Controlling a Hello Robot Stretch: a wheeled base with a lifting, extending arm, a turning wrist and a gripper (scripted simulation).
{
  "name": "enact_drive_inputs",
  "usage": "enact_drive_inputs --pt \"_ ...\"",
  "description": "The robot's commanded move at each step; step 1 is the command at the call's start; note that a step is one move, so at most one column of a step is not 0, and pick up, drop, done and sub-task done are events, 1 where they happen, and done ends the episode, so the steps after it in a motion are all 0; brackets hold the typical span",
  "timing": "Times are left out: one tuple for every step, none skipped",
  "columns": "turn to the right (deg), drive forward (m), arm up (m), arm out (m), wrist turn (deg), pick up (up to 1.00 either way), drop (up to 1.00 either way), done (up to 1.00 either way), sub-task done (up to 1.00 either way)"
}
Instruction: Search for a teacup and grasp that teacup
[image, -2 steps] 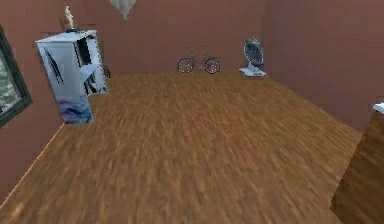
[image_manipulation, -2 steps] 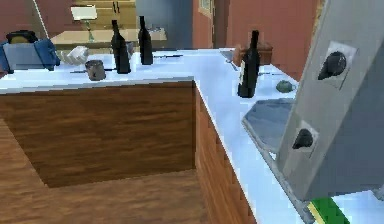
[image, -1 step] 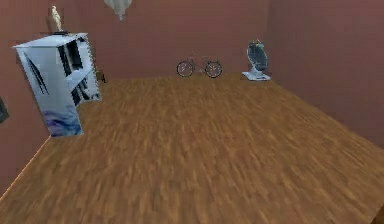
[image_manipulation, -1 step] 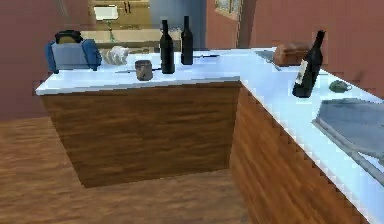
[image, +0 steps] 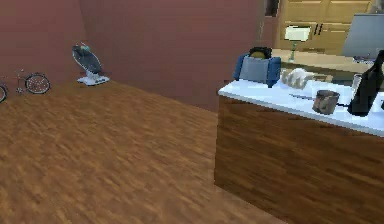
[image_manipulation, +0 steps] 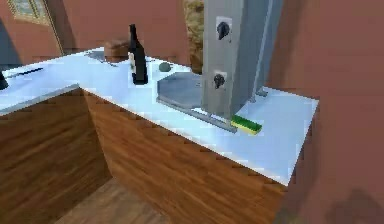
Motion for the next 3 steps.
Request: enact_drive_inputs --pt "39.0 0.0 0.0 0.0 0.0 0.0 0.0 0.0 0.0" --pt "0.0 0.35 0.0 0.0 0.0 0.0 0.0 0.0 0.0" --pt "-27.0 0.0 0.0 0.0 0.0 0.0 0.0 0.0 0.0"
